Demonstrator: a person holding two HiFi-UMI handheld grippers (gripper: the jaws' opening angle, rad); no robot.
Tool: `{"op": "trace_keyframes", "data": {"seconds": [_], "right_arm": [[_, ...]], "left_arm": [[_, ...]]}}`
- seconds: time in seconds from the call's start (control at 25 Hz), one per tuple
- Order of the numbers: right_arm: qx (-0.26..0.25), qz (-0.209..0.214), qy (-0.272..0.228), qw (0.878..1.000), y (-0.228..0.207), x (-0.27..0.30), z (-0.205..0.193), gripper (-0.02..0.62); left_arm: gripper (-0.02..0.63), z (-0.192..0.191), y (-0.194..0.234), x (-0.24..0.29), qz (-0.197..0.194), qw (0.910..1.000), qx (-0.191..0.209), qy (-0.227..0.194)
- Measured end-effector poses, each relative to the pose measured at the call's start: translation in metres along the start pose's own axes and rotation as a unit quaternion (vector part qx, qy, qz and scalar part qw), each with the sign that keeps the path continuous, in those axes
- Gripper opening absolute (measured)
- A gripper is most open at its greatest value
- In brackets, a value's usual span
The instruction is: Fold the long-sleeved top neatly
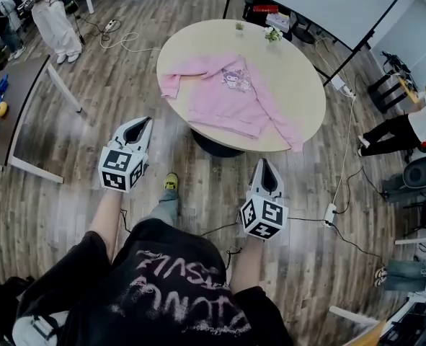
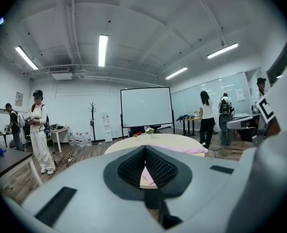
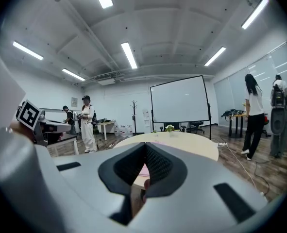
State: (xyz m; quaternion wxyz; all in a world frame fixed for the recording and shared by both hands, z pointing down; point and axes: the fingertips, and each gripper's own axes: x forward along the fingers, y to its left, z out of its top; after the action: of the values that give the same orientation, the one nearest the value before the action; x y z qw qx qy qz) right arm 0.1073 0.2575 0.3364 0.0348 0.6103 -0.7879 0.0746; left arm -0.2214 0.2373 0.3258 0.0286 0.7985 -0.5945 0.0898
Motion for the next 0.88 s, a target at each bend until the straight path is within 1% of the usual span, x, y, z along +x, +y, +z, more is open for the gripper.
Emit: {"op": "trace_keyframes", "data": {"seconds": [0.16, 0.32, 0.56, 0.88], "right_arm": [[-0.001, 0.0, 0.011, 1.0, -0.002, 0.027, -0.003, 0.005], [-0.004, -0.002, 0.016, 1.0, -0.003, 0.057, 0.001, 0.005], [-0.008, -0.006, 0.034, 0.999, -0.001, 0.103, -0.004, 0.005], [-0.029, -0.016, 0.069, 0.997, 0.003, 0.172, -0.009, 0.005]], "left_arm": [[0.011, -0.003, 0.01, 0.026, -0.001, 1.0, -0.006, 0.005], [0.011, -0.005, 0.024, 0.053, -0.004, 0.9999, -0.003, 0.011], [0.011, -0.018, 0.052, 0.095, -0.007, 0.9994, -0.018, 0.03], [0.011, -0.046, 0.096, 0.153, -0.011, 0.9968, -0.059, 0.052]]}}
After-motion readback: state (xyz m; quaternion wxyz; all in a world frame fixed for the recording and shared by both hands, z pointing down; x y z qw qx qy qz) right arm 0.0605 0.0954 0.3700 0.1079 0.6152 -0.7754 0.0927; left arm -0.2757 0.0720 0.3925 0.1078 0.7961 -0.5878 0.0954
